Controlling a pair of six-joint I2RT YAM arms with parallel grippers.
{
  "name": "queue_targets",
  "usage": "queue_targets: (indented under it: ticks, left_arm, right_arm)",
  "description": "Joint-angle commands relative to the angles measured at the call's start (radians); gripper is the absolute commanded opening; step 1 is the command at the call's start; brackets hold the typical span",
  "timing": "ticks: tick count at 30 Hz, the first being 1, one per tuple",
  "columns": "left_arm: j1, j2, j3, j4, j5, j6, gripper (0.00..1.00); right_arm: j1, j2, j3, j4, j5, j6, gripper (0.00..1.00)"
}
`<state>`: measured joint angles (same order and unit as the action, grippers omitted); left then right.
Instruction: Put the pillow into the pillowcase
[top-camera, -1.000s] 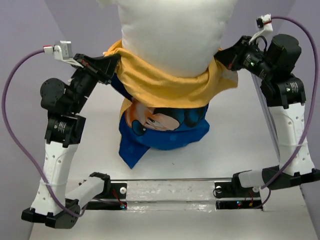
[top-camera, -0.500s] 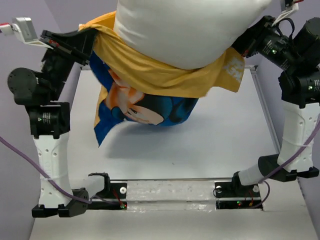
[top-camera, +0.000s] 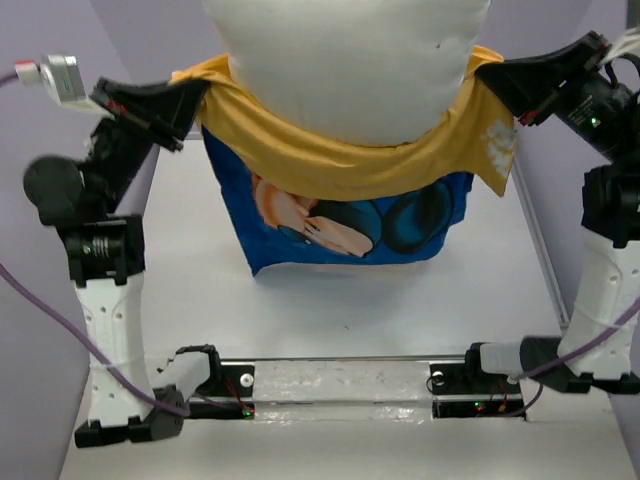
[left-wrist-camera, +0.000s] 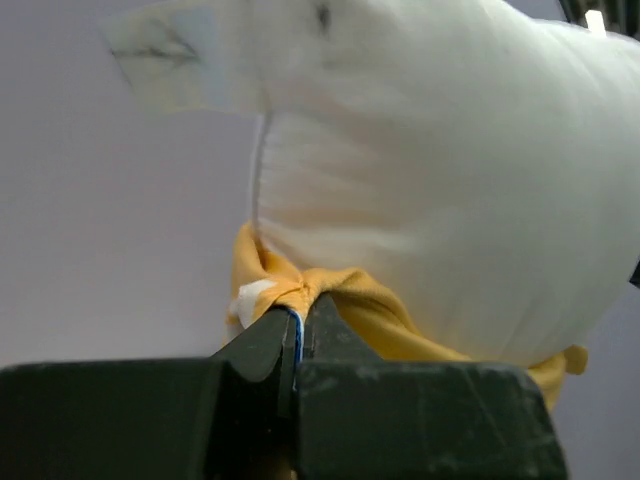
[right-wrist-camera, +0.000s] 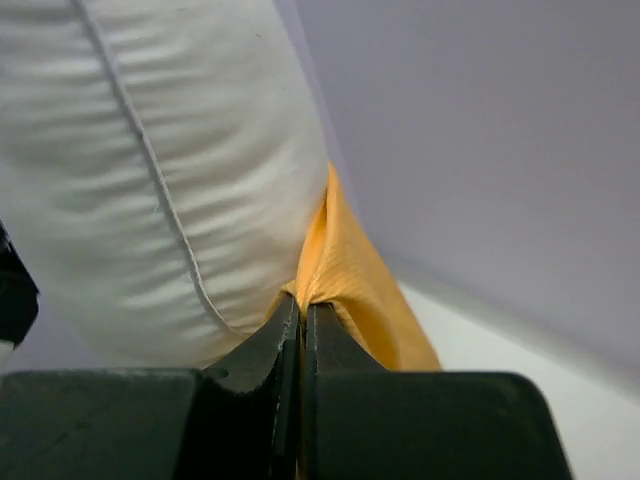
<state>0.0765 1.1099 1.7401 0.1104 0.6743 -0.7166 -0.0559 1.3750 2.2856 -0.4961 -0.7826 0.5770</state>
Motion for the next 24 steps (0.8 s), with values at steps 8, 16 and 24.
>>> queue_targets:
  ticks: [8,16,24]
  left_arm:
    - [0.008,-0.232,-0.452,0.281,-0.060,-0.086,0.00]
    - [0.080,-0.254,-0.485,0.416,-0.012,-0.171,0.00]
    - [0.088,-0.153,-0.534,0.647,0.167,-0.328,0.00]
  right_arm:
    - [-0.068,-0.252,-0.672,0.427,0.066,0.122,0.00]
    - [-0.091,-0.231,-0.683,0.460,0.011,0.089,0.00]
    - [-0.128,-0.235,-0.730,0.477,-0.062,0.216,0.00]
